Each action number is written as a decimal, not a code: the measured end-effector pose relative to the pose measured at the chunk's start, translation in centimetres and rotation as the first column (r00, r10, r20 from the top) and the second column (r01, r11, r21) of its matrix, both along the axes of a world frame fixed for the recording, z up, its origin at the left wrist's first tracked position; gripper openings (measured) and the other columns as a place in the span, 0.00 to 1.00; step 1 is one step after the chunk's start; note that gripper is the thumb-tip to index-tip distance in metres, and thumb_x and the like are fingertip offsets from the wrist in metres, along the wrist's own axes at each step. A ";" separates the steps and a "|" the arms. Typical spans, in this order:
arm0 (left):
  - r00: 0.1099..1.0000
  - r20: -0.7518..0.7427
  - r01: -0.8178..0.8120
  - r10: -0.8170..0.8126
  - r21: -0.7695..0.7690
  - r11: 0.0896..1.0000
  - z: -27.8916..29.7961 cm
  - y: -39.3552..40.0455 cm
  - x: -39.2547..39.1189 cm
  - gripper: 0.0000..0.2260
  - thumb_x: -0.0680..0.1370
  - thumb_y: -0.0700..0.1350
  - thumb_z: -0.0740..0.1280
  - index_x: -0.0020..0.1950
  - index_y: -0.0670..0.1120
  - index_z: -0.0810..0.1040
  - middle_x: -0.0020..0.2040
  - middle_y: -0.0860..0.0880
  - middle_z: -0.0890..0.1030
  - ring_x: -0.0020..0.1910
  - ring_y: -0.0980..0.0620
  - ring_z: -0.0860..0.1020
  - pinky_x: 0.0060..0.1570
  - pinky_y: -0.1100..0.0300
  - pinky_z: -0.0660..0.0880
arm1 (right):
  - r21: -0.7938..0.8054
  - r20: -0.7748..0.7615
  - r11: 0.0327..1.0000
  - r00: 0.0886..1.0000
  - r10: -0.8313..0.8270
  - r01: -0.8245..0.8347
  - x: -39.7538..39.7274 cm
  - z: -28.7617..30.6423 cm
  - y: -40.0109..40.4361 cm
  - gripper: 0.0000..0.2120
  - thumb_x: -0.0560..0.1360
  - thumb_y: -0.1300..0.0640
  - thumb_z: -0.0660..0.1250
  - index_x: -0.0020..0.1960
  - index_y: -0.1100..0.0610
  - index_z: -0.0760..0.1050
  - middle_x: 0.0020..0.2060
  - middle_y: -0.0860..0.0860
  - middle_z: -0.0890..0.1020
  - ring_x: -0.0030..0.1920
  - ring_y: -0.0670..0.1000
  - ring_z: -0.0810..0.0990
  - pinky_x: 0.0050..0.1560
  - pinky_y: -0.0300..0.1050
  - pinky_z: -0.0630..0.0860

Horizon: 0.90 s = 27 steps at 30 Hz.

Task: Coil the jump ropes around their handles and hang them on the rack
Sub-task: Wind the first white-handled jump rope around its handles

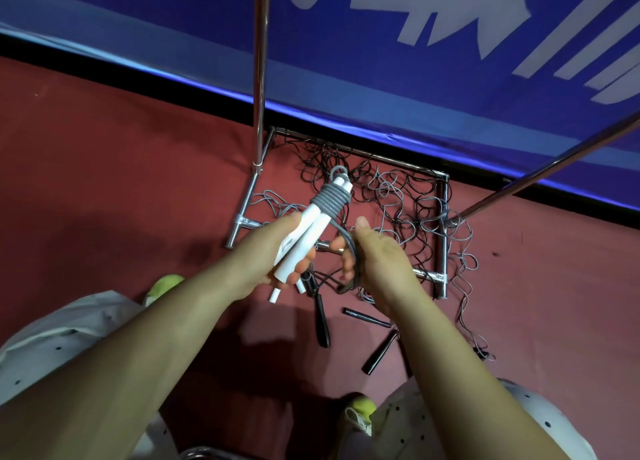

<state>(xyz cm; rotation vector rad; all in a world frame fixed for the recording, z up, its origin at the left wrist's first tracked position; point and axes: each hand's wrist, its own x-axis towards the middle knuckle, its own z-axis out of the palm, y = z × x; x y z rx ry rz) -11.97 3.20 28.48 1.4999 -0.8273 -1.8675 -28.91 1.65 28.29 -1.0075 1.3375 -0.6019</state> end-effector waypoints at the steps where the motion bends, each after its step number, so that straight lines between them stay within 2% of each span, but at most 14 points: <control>1: 0.998 -0.054 0.029 -0.028 0.008 1.000 0.2 -0.1 0.2 0.23 0.82 0.54 0.48 0.38 0.43 0.74 0.26 0.49 0.74 0.23 0.52 0.69 0.26 0.62 0.63 | -0.004 0.028 1.000 1.000 0.004 -0.004 0.0 0.0 0.0 0.22 0.82 0.49 0.55 0.38 0.58 0.78 0.22 0.48 0.72 0.23 0.48 0.69 0.33 0.44 0.65; 3: 0.991 -0.128 0.046 -0.041 0.036 0.998 0.4 -0.2 0.5 0.24 0.81 0.55 0.48 0.39 0.43 0.74 0.27 0.49 0.73 0.23 0.52 0.69 0.27 0.61 0.62 | -0.066 -0.002 0.998 1.000 0.025 -0.025 -0.2 0.3 -0.1 0.18 0.81 0.53 0.59 0.36 0.57 0.78 0.23 0.48 0.71 0.24 0.47 0.67 0.31 0.43 0.63; 5: 0.990 -0.131 0.054 -0.045 0.068 0.996 0.3 -0.2 0.6 0.24 0.81 0.56 0.48 0.39 0.43 0.75 0.27 0.49 0.73 0.23 0.52 0.69 0.27 0.61 0.63 | -0.220 -0.213 0.967 0.973 0.084 -0.131 -0.5 0.4 -0.2 0.16 0.79 0.55 0.63 0.34 0.56 0.77 0.24 0.47 0.71 0.26 0.47 0.67 0.31 0.42 0.64; 7: 0.998 -0.055 0.048 -0.044 0.079 0.996 0.1 -0.1 0.5 0.24 0.81 0.57 0.49 0.39 0.44 0.76 0.28 0.49 0.74 0.24 0.52 0.69 0.27 0.62 0.64 | -0.330 -0.441 0.899 0.889 0.124 -0.290 -0.5 0.3 -0.2 0.13 0.78 0.54 0.65 0.37 0.58 0.77 0.26 0.45 0.72 0.28 0.43 0.68 0.34 0.42 0.67; 9: 0.995 0.101 0.024 -0.027 0.036 0.999 -0.2 0.0 0.4 0.23 0.82 0.57 0.51 0.40 0.44 0.76 0.28 0.50 0.75 0.25 0.52 0.71 0.27 0.63 0.65 | -0.369 -0.509 0.864 0.852 0.120 -0.342 -0.4 0.3 0.0 0.12 0.78 0.53 0.65 0.38 0.56 0.77 0.27 0.46 0.74 0.30 0.44 0.70 0.36 0.44 0.69; 11: 0.972 0.235 0.017 -0.005 -0.048 0.999 -0.5 -0.2 0.4 0.22 0.81 0.58 0.55 0.39 0.44 0.77 0.29 0.50 0.76 0.25 0.53 0.72 0.26 0.64 0.67 | -0.390 -0.482 0.866 0.871 0.097 -0.312 -0.4 0.3 0.1 0.14 0.79 0.53 0.64 0.38 0.60 0.76 0.29 0.52 0.77 0.30 0.49 0.71 0.35 0.46 0.69; 13: 0.952 0.307 0.052 -0.016 -0.107 0.993 -0.7 -0.2 0.5 0.21 0.75 0.63 0.58 0.40 0.47 0.77 0.31 0.50 0.77 0.28 0.53 0.73 0.29 0.62 0.69 | -0.376 -0.465 0.874 0.879 0.109 -0.307 -0.3 0.3 0.1 0.17 0.79 0.52 0.63 0.40 0.64 0.76 0.31 0.59 0.77 0.30 0.53 0.70 0.33 0.48 0.68; 15: 0.920 0.388 0.114 -0.062 -0.112 0.987 -1.1 -0.2 0.6 0.19 0.74 0.65 0.59 0.43 0.50 0.77 0.36 0.51 0.77 0.33 0.54 0.73 0.38 0.58 0.71 | -0.333 -0.436 0.893 0.889 0.139 -0.303 -0.1 0.2 0.4 0.21 0.80 0.49 0.61 0.40 0.67 0.75 0.28 0.57 0.74 0.27 0.49 0.66 0.29 0.45 0.65; 18: 0.884 0.460 0.148 -0.078 -0.118 0.982 -1.8 -0.1 0.7 0.14 0.78 0.60 0.61 0.47 0.50 0.77 0.41 0.52 0.77 0.40 0.53 0.73 0.49 0.55 0.72 | -0.260 -0.345 0.945 0.933 0.101 -0.198 0.0 0.3 0.5 0.28 0.82 0.46 0.57 0.34 0.67 0.73 0.22 0.49 0.71 0.23 0.45 0.66 0.27 0.40 0.64; 21: 0.889 0.455 0.138 -0.050 -0.164 0.977 -1.6 -0.2 0.7 0.17 0.72 0.61 0.65 0.47 0.48 0.77 0.39 0.51 0.77 0.39 0.53 0.73 0.45 0.55 0.71 | -0.187 -0.237 0.976 0.970 0.063 -0.109 0.4 0.3 0.5 0.34 0.77 0.37 0.56 0.36 0.69 0.75 0.24 0.53 0.73 0.23 0.46 0.67 0.26 0.38 0.63; 23: 0.894 0.444 0.162 -0.064 -0.185 0.969 -1.4 0.0 0.6 0.13 0.69 0.57 0.70 0.45 0.50 0.76 0.37 0.54 0.76 0.37 0.54 0.73 0.38 0.58 0.69 | -0.140 -0.204 0.988 0.978 0.039 -0.069 0.7 0.3 0.6 0.37 0.72 0.34 0.58 0.38 0.71 0.75 0.26 0.56 0.73 0.25 0.48 0.67 0.27 0.38 0.63; 27: 0.860 0.507 0.173 -0.055 -0.190 0.967 -1.5 0.4 0.5 0.14 0.66 0.53 0.75 0.43 0.54 0.72 0.42 0.52 0.78 0.40 0.53 0.76 0.37 0.58 0.69 | -0.125 -0.190 0.991 0.981 0.031 -0.056 1.1 0.5 0.5 0.26 0.77 0.42 0.63 0.33 0.64 0.74 0.27 0.57 0.71 0.27 0.51 0.67 0.27 0.44 0.65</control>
